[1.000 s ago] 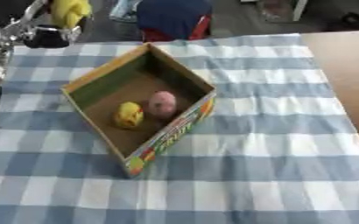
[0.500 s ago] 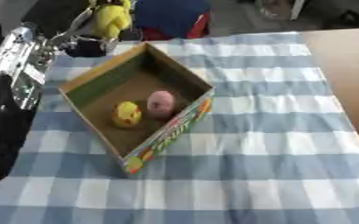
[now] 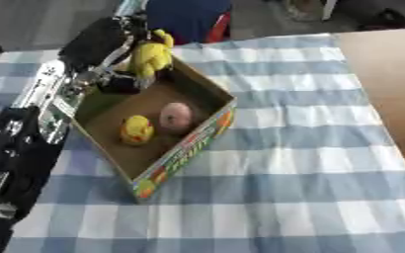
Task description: Pick up objects on the table and place them in the box.
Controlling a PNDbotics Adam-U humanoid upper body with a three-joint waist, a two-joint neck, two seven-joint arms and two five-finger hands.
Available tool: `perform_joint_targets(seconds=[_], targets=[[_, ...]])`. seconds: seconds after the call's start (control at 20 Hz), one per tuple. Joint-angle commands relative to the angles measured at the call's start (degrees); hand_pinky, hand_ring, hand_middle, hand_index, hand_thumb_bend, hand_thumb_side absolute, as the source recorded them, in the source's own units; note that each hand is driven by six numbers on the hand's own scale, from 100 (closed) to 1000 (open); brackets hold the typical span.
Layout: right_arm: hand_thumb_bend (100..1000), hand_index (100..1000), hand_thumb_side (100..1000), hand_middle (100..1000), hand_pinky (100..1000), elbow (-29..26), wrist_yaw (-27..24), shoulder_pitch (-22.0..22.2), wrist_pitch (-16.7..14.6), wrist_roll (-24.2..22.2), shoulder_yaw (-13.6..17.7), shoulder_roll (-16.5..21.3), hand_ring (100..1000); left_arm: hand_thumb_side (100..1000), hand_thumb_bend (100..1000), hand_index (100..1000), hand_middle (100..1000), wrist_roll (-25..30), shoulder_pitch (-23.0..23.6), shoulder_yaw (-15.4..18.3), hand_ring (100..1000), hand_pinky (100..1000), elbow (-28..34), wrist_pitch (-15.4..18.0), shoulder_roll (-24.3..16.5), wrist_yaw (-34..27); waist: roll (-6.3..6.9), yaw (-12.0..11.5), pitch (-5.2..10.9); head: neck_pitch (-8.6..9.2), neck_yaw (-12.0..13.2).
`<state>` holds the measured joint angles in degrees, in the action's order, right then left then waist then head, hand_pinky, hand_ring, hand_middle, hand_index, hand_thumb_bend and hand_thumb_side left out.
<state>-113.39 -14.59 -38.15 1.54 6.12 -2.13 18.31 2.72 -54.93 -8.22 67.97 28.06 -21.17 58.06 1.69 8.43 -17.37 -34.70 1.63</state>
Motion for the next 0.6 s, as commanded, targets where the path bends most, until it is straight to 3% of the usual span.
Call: perform_joint_targets(seconds=[0.05, 0.15, 0.25, 0.35, 0.4, 0.5, 0.6], targets=[[100, 854, 986, 647, 685, -1.2, 0.0, -0.8, 0.0, 0.0, 0.4, 0.5, 717, 154, 100, 539, 361, 5.5, -0.8, -0.1, 468, 124, -0.4, 0.8, -0.8, -1.2, -0.05, -0.1, 0.99, 0.48, -0.3], [100, 854, 986, 647, 685, -1.2, 0.1, -0.7, 0.0, 0.1, 0.5, 0.6, 717, 118, 100, 580, 396, 9.5, -0.5, 0.0, 498, 153, -0.7, 0.4, -0.9, -1.6, -0.02, -0.1, 0.99, 0.47, -0.4], [100, 854, 986, 647, 685, -1.2, 0.1, -0.6, 0.0, 0.2, 0.6, 0.7, 718, 222, 105, 648, 451, 13.5, -0.2, 0.0, 544, 200, -0.8, 0.2, -1.0, -2.1, 0.02, -0.2, 1.0, 0.37, -0.5], [100, 854, 987, 647, 685, -1.2, 0.2, -0.6, 0.0, 0.3, 0.6, 0.7, 718, 325, 205, 697, 502, 17.4, 0.0, 0.1, 590, 255, -0.7, 0.2, -1.1, -2.6, 0.05, -0.2, 1.0, 0.27, -0.5], [100, 854, 987, 647, 685, -1.2, 0.2, -0.6, 0.0, 0.3, 0.6, 0.7, 718, 460, 354, 750, 574, 19.1, 0.1, 0.1, 648, 334, -0.7, 0.1, -1.1, -2.9, 0.06, -0.3, 1.0, 0.25, -0.5], [100, 854, 985, 647, 686, -1.2, 0.2, -0.6, -0.1, 0.4, 0.7, 0.8, 718, 597, 532, 796, 640, 22.1, 0.2, 0.5, 719, 415, -0.8, -0.1, -1.1, -3.7, 0.05, -0.3, 1.0, 0.21, -0.5], [100, 854, 983, 648, 685, -1.2, 0.2, -0.8, -0.2, 0.6, 0.7, 0.9, 718, 628, 716, 846, 705, 24.5, 0.3, 0.6, 767, 457, -0.8, 0.1, -1.3, -3.9, 0.05, -0.4, 1.0, 0.19, -0.5]])
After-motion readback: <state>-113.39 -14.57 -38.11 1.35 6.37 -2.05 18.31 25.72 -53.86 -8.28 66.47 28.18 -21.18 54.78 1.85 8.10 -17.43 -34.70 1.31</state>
